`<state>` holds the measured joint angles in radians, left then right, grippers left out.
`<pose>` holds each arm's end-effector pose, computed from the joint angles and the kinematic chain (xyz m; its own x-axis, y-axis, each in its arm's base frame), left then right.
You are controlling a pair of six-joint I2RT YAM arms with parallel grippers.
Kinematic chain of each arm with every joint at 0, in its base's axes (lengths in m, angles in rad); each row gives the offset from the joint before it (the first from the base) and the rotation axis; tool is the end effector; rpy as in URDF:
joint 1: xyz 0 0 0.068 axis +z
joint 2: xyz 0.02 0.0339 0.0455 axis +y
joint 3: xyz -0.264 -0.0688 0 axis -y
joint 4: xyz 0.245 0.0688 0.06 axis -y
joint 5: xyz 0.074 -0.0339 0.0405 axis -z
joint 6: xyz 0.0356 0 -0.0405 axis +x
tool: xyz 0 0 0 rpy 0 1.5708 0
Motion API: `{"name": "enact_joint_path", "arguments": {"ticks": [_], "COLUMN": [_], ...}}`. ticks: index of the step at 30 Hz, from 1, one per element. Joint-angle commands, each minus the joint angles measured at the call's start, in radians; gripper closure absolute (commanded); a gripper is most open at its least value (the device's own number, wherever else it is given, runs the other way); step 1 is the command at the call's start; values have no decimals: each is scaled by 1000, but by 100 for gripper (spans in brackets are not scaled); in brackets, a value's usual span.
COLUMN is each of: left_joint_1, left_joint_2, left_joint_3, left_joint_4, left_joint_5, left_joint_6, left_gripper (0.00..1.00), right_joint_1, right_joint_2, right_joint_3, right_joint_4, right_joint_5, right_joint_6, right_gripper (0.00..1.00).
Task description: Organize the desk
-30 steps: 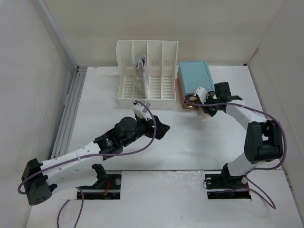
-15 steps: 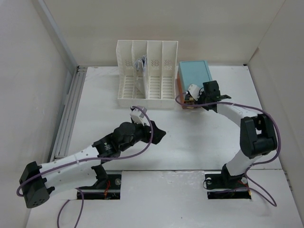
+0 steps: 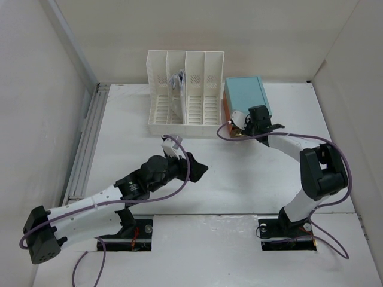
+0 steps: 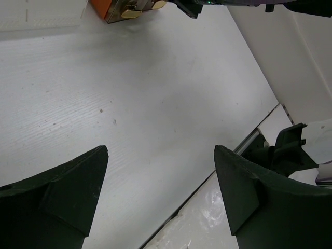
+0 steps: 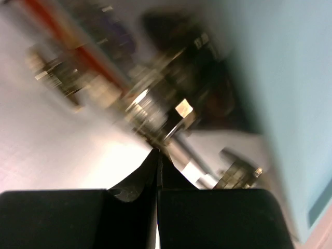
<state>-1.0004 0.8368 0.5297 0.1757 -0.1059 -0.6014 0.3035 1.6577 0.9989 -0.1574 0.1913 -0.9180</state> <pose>0.1129 -0.1691 0.2783 -0.4999 -0.2628 -0.8253 0.6034 0.5779 -0.5495 0.3341 0.0975 0.1946 -0.2880 -0.9074 -0.3060 -0.6550 0.4198 -0.6283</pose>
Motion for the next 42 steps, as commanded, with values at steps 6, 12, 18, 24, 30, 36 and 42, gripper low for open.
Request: {"name": "enact_joint_path", "arguments": {"ticks": [6,12,18,24,30,36,42], "left_joint_1": [-4,-4,-4,-4,-4,-4,-4], "left_joint_2": [-27,-27,-47,-56,-97,-119,-140], "left_joint_3": [-4,-4,-14,-33,-42,-42,-33], "left_joint_4": [42,42,22,22,13,-8,-18], "left_joint_5": [6,15,6,6,6,-3,27], "left_joint_6": [-8,-8,-8,-17,-17,-17,-17], "left_gripper": [18,18,18,18,18,18,18], "right_joint_1": [11,34,123,180,180,190,201], "right_joint_2": [-119,28,100,86,117,99,-161], "right_joint_3": [52,139,122,78,103,112,69], "right_joint_4": [-275,-288,-151,-2,30,-5,-341], "right_joint_5": [-213,-285,-138,54,172,104,-317], "right_joint_6": [-34,-24,-2,42,79,65,-65], "right_gripper": [100,100,100,100,100,100,95]}}
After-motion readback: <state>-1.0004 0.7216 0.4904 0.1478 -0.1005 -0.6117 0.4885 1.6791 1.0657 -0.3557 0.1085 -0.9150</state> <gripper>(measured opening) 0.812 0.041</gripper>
